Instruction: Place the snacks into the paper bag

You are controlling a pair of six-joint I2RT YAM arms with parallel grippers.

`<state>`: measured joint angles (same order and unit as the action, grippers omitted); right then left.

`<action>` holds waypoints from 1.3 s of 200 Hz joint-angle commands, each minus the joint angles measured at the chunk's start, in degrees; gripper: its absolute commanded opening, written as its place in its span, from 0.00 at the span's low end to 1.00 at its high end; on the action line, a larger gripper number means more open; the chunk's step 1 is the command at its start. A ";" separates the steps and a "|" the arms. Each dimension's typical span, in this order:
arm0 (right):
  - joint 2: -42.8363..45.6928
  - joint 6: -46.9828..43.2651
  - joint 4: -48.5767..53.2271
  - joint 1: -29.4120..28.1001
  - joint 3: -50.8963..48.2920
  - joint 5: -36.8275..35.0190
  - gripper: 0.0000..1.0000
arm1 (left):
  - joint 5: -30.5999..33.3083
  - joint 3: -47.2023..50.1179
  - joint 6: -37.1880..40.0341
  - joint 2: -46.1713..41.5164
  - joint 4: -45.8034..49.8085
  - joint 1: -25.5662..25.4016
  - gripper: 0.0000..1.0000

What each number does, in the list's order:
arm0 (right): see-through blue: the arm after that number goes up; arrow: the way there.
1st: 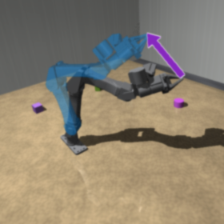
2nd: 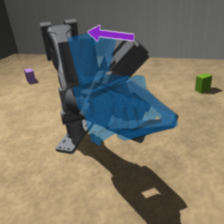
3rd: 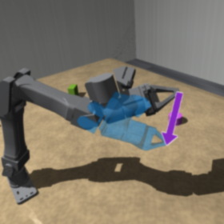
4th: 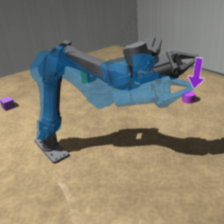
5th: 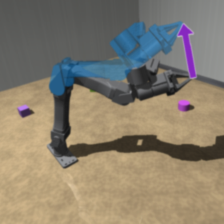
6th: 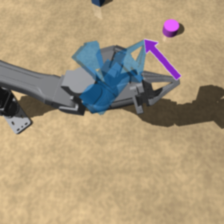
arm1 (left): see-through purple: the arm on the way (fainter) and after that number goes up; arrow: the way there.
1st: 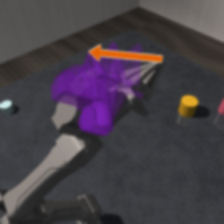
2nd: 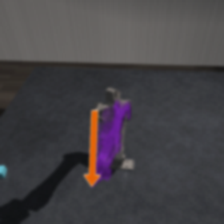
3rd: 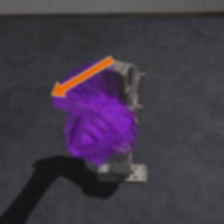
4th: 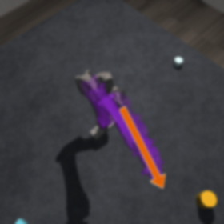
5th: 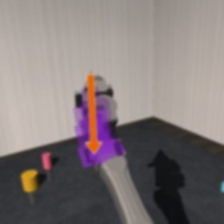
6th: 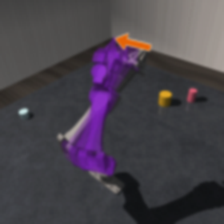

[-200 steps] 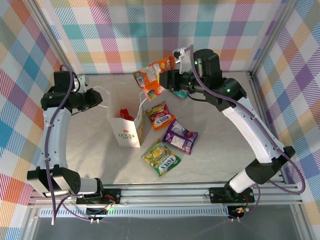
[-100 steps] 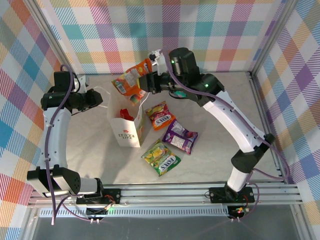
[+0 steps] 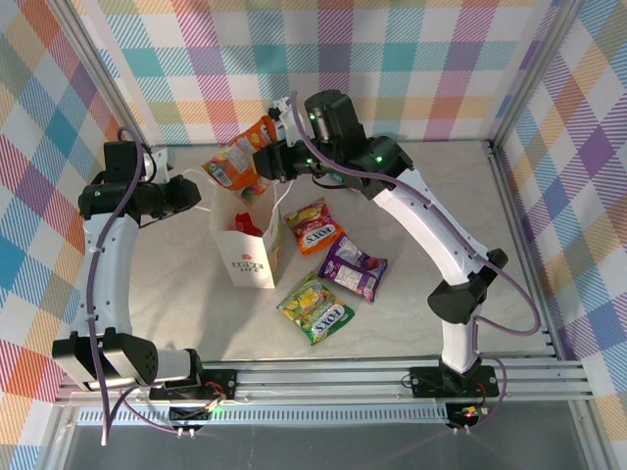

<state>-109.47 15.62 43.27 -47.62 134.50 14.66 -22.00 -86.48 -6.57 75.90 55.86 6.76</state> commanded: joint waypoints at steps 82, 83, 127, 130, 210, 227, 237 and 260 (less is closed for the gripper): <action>-3.98 -6.30 2.24 -2.31 4.08 0.28 0.27 | -0.15 1.53 1.38 -2.25 1.54 -0.37 0.20; -4.03 -6.30 2.30 -2.31 4.09 0.28 0.27 | -0.11 1.51 1.38 -2.25 1.54 -0.36 0.20; -5.55 -6.72 4.08 -2.64 4.89 -1.04 0.28 | -0.24 1.40 1.29 -2.11 1.36 -0.35 0.20; -5.61 -6.78 4.24 -2.70 4.90 -1.18 0.28 | -0.24 1.43 1.29 -2.17 1.36 -0.38 0.20; -7.98 -9.15 7.65 -4.10 5.67 -3.45 0.28 | -0.48 0.96 1.21 -1.98 1.34 -0.35 0.20; -8.30 -9.55 8.30 -4.46 5.86 -3.66 0.28 | -0.59 0.88 1.21 -1.81 1.28 -0.37 0.20; -8.46 -9.72 8.62 -4.63 5.94 -3.88 0.30 | -0.74 0.83 1.09 -1.81 1.27 -0.37 0.20; -8.57 -10.07 9.28 -4.86 5.97 -4.19 0.34 | -0.77 0.72 1.12 -1.67 1.30 -0.35 0.20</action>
<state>-117.60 6.90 52.47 -51.90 137.97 10.94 -21.89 -85.62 -6.17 75.09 55.94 6.76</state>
